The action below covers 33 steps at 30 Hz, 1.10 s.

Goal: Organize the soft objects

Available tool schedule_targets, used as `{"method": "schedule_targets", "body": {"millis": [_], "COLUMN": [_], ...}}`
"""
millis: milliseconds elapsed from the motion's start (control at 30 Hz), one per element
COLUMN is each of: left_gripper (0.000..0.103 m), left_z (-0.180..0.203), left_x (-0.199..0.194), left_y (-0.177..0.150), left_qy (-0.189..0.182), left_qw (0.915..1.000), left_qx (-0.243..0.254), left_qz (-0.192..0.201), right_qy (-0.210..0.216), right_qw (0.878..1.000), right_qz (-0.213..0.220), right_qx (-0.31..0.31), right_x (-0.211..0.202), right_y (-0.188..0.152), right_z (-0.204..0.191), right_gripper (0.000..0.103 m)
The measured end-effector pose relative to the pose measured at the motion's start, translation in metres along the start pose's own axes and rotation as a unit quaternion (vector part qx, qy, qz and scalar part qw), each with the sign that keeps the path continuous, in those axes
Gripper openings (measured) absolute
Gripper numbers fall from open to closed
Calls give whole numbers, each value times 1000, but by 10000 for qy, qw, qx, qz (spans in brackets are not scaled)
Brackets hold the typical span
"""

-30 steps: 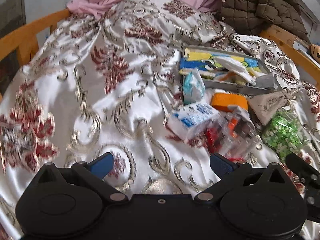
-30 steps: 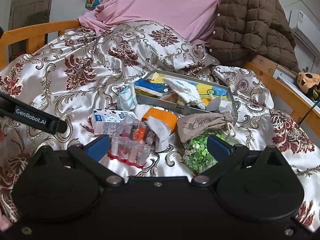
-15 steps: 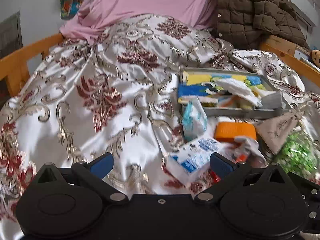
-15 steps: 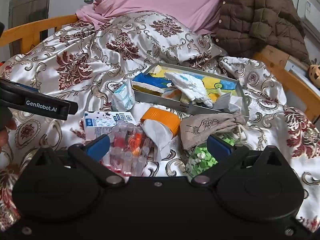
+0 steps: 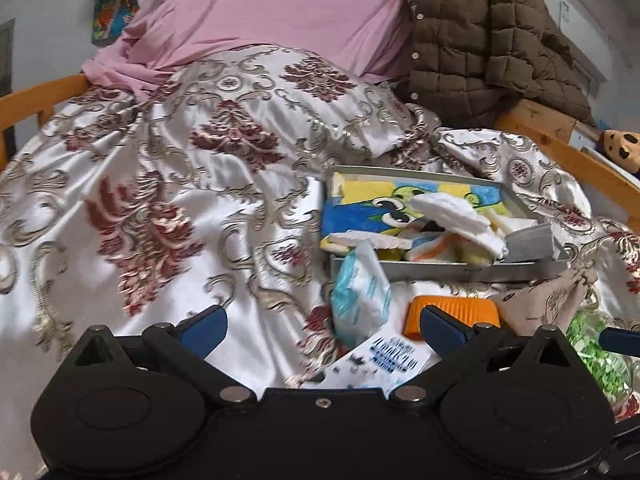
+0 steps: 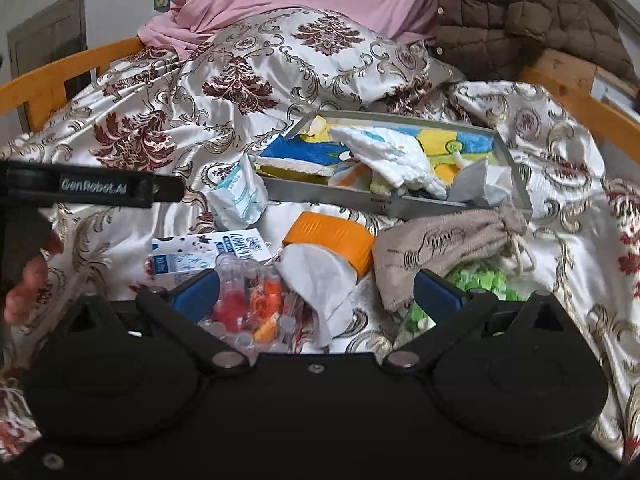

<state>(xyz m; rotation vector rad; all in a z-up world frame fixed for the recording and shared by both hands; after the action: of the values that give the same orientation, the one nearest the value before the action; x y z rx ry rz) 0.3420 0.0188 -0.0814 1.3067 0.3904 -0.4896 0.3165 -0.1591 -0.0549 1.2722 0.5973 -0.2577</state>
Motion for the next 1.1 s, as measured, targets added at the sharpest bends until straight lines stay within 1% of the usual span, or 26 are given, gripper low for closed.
{"method": "schedule_targets", "body": {"millis": [67,133,300,500,600,667,700,767,900,967,1033,1100], "left_gripper": [102,102,102,101,100,99,99,96,91,87,84,80], "left_z": [1,0,-7,-10,-9,-8,-7,-6,-6,-7,-8,-9], "left_x": [9,19,40,58,63,64,65,67,71,72,74,77], "left_y": [-1,-3,-1,0,2,2,2,1,-1,-2,-1,-1], "left_qy": [-98,-140,-196,-382,-532,-614,-649,-652,-656,-675,-693,-716], "left_qw": [10000,9999,9992,9969,9959,9955,9954,9954,9951,9947,9942,9934], "left_qx": [1,-25,-311,-606,-624,-559,-522,-454,-412,-430,-478,-561], "left_qz": [-1,-49,-156,-325,-394,-449,-479,-531,-621,-640,-662,-704], "right_qy": [-33,-27,109,157,76,25,14,22,37,64,94,143], "right_qw": [10000,10000,9995,9996,9996,9996,9996,9995,9993,9991,9987,9984], "right_qz": [31,7,-74,-80,-55,-74,-98,-140,-216,-244,-276,-269], "right_qx": [-49,29,282,213,253,275,279,294,300,349,413,474], "right_x": [6,14,29,45,47,49,49,52,57,61,65,67], "right_y": [2,3,5,8,11,12,11,10,7,6,5,5], "right_z": [0,2,7,3,5,6,6,6,5,5,4,3], "right_gripper": [102,102,102,101,93,83,83,77,69,62,59,59]}}
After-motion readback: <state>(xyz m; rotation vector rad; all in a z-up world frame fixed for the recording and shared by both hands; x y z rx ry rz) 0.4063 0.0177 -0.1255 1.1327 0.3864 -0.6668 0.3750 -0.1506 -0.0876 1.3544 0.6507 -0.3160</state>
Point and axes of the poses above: each gripper's, at about its wrist camera, not at the fingertips, and x roughly the way its jaws point, z to its right, y to its top, the point moved 8 cm from there along x, roughly the way its jaws point, and after that the axes turned 6 degrees about -x, right-handed, at the moved point
